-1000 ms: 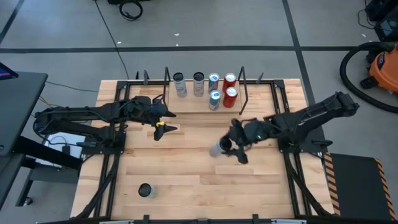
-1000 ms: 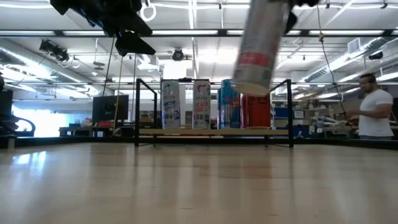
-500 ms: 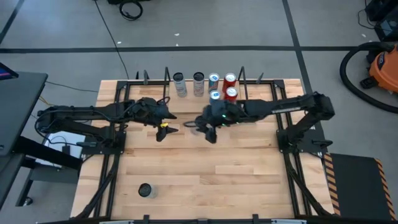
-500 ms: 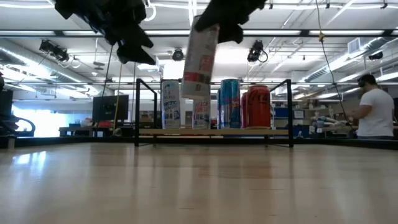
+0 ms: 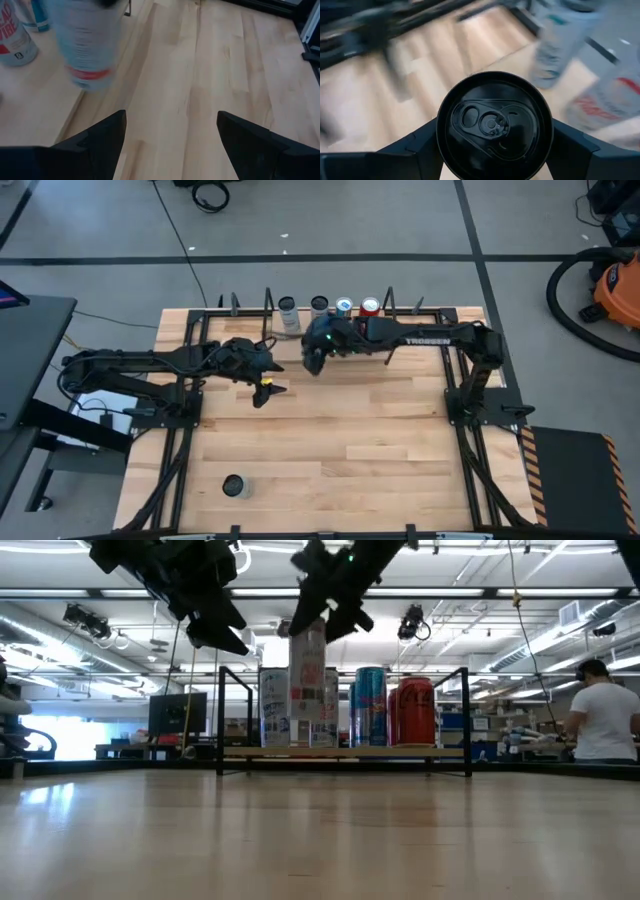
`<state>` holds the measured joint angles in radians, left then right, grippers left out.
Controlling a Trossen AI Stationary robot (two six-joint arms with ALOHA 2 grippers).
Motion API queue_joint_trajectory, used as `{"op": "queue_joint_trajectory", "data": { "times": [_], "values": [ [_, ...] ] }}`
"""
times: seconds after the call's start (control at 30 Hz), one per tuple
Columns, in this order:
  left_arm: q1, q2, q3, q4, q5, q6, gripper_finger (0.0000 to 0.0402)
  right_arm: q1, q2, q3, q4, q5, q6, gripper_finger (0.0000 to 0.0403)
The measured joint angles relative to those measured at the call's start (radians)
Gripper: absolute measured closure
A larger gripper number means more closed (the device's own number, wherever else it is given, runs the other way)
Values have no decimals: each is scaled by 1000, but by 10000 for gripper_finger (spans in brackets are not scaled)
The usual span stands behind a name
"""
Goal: Place canned beverage on shelf
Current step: Put the white and pink soda can on the shelf aligned with the other white and pink soda can
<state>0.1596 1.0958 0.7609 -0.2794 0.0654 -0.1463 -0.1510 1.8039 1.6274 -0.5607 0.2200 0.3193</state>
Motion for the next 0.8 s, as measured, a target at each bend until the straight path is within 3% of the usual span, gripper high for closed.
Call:
{"op": "queue_joint_trajectory", "data": {
  "times": [0.3,0.63,0.8],
  "values": [
    [0,0,0,-8,-1,-2,88,-69,40,16,2,26,93,125],
    [0,0,0,-20,-1,1,88,-55,42,16,-31,178,203,125],
    [0,0,0,-27,-1,1,88,-55,42,15,-32,179,221,125]
  ]
}}
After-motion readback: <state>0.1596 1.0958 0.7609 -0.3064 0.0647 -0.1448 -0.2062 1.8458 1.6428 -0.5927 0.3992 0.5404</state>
